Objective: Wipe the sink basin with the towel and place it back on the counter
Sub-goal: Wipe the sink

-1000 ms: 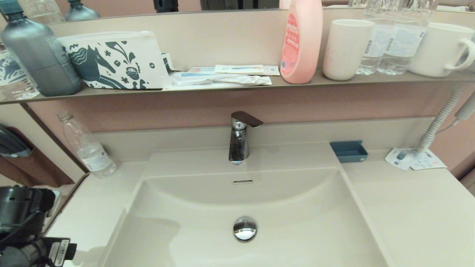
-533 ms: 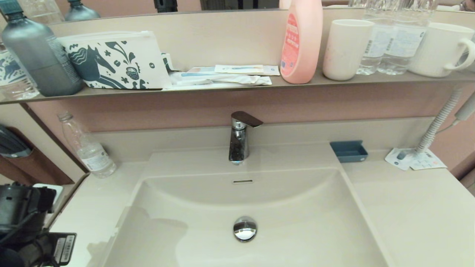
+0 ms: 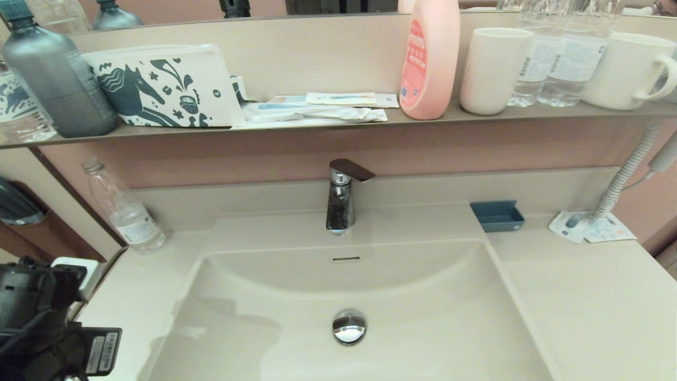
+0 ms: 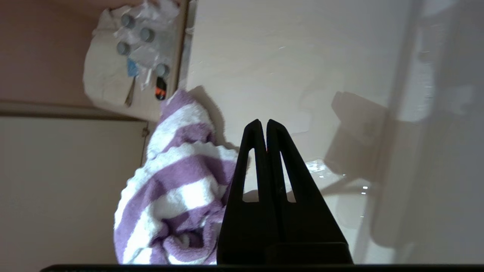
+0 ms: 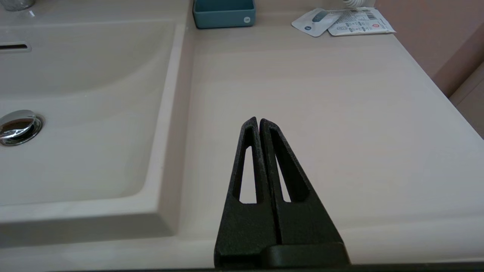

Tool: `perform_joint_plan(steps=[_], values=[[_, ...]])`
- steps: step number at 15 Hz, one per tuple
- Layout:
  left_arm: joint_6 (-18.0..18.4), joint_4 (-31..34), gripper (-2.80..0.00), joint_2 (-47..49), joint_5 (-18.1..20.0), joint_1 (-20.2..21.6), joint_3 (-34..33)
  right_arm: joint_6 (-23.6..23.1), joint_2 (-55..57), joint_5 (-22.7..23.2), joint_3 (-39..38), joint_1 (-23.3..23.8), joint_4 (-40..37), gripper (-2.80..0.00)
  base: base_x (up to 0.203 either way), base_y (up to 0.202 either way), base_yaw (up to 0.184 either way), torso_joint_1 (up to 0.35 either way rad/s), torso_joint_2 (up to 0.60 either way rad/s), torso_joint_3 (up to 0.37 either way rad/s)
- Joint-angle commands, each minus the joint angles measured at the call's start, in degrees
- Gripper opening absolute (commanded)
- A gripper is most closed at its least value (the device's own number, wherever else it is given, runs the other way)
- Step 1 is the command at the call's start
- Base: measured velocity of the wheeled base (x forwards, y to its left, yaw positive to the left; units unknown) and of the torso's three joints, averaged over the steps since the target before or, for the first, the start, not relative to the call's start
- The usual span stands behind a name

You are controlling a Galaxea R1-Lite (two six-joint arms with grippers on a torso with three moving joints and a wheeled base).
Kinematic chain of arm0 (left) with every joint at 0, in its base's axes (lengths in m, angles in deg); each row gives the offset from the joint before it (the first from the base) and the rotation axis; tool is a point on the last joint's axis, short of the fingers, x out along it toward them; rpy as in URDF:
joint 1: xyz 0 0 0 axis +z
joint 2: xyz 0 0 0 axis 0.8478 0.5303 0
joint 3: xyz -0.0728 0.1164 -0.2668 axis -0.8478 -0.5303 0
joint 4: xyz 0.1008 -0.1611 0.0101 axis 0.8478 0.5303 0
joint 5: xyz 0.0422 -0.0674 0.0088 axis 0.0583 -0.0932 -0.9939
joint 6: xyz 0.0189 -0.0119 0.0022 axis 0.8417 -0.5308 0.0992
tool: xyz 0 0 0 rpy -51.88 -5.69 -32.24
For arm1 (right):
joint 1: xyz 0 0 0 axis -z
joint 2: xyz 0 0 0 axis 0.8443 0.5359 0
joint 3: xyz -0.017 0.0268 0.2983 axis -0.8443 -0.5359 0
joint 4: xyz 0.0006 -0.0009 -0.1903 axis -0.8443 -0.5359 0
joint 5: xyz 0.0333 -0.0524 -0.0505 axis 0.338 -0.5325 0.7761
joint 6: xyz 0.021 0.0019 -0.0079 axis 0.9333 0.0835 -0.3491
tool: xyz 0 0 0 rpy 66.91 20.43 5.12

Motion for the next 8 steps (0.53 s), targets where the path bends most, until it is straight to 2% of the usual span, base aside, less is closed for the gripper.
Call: perform_joint_plan(steps=[1,8], values=[[0.05,-0.08,-2.8,-0.99,0.5,-1.66,0.1,0.02,0.0,0.0,0.0,-0.02,-0.04,-2.8,0.0,0.0,0.0,0.0,0.0,0.0],[0.42,0.21,-2.8,-12.23,9.4,-2.56,0.23,0.02,0.0,0.0,0.0,0.05,0.03,-2.8,0.0,0.0,0.0,0.0,0.0,0.0]])
